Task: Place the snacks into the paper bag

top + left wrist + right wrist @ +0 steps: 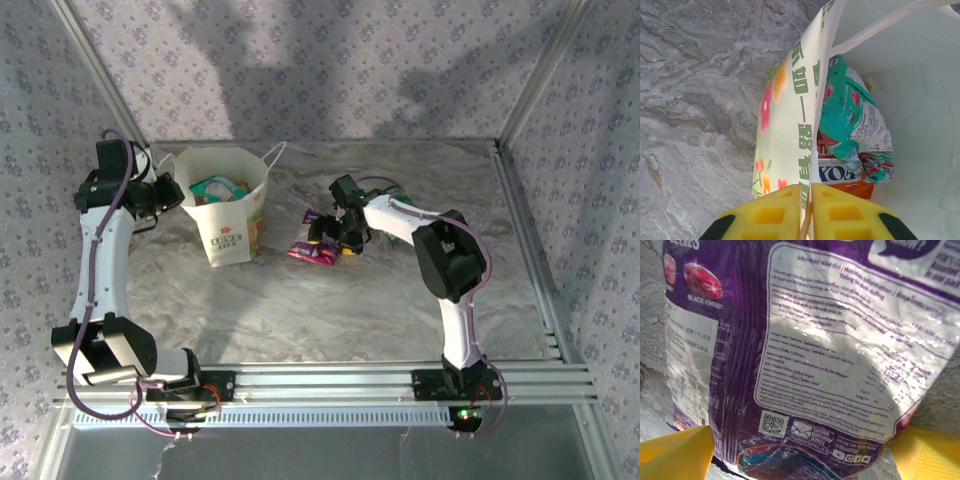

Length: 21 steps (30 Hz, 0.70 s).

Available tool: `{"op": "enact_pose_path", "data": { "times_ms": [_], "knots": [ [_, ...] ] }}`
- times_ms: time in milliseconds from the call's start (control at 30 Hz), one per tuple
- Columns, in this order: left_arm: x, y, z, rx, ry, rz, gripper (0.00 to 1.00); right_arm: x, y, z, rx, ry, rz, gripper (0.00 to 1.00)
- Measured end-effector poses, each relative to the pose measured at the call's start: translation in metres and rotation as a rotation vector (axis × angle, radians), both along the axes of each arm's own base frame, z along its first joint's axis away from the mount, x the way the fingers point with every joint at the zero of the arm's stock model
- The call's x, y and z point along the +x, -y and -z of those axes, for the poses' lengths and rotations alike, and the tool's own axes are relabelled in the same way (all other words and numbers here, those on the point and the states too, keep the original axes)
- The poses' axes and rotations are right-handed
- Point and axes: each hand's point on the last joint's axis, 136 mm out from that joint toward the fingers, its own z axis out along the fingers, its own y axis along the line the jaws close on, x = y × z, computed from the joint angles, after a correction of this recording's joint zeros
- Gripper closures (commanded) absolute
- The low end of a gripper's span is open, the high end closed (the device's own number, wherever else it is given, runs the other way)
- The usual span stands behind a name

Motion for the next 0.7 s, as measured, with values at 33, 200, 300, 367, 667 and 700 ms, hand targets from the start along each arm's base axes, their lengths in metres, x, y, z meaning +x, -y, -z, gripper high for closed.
{"op": "enact_pose_path", "data": {
  "times_ms": [33, 200, 300, 367, 667, 700],
  "knots": [
    [-0.0001, 0.0001, 0.0001, 0.0, 0.0, 0.001, 0.86, 0.0001, 0.0002, 0.0004, -0.002, -0.004, 0.002, 0.12],
    [-0.0003, 0.0, 0.0002, 0.001, -0.001, 0.0, 0.86, 0.0007, 0.003, 0.0027, -0.036, -0.025, 0.007, 0.2],
    [-0.0005, 0.0, 0.0004, 0.0, -0.003, 0.0, 0.86, 0.0005, 0.0037, 0.0049, -0.087, -0.03, -0.007, 0.29],
    [-0.0006, 0.0002, 0.0005, 0.0, -0.003, 0.001, 0.86, 0.0018, 0.0019, 0.0064, -0.113, -0.022, -0.021, 0.32],
    [-0.0006, 0.0002, 0.0005, 0.001, -0.003, 0.002, 0.86, 0.0033, 0.0016, 0.007, -0.156, 0.009, -0.05, 0.56],
    [-0.0006, 0.0, 0.0005, 0.002, -0.003, 0.002, 0.86, 0.0038, 0.0021, 0.007, -0.157, 0.01, -0.051, 0.58]
  ]
}}
